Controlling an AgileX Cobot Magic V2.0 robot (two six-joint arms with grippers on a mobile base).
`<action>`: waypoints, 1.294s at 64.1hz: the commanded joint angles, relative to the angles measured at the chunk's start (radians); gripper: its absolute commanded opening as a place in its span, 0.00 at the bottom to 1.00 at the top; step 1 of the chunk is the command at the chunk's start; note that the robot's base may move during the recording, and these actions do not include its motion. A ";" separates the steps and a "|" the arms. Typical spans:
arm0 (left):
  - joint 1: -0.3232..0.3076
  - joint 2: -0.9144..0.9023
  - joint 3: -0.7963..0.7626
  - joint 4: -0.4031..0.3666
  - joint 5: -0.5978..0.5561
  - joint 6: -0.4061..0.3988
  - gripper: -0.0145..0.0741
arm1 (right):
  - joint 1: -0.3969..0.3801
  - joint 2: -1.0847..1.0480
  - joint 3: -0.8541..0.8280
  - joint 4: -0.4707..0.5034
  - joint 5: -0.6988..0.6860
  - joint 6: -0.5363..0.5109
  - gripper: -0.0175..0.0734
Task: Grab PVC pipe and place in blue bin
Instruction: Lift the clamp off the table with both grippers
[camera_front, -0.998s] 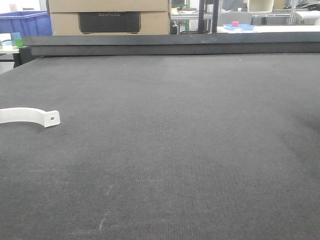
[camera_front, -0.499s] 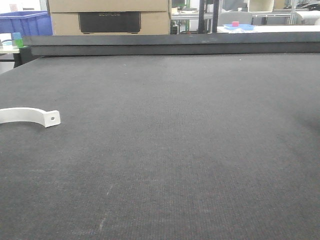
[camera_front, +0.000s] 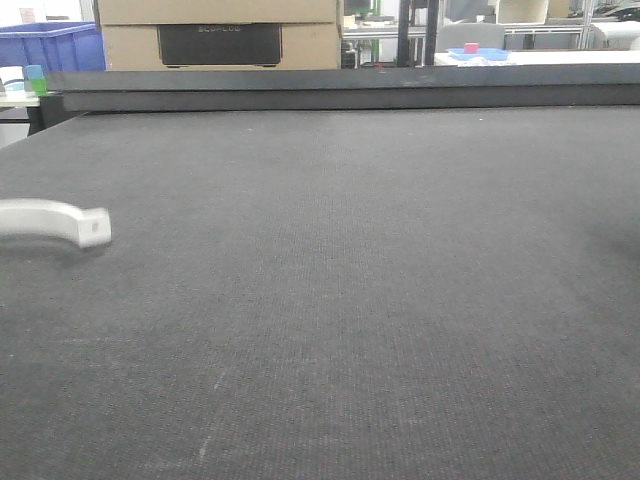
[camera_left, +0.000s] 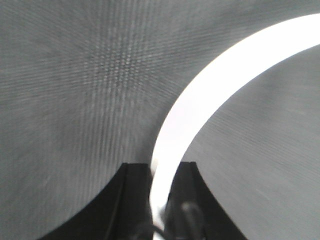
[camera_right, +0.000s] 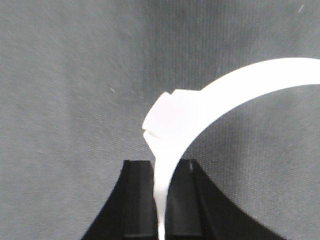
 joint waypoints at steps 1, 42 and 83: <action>-0.002 -0.129 -0.004 -0.009 0.007 0.000 0.04 | -0.001 -0.076 -0.017 0.003 -0.024 -0.021 0.01; -0.003 -0.957 0.522 -0.190 -0.740 0.077 0.04 | -0.001 -0.678 0.222 0.003 -0.578 -0.079 0.01; -0.106 -1.290 0.598 -0.133 -0.849 0.077 0.04 | -0.001 -0.958 0.257 0.003 -0.547 -0.079 0.01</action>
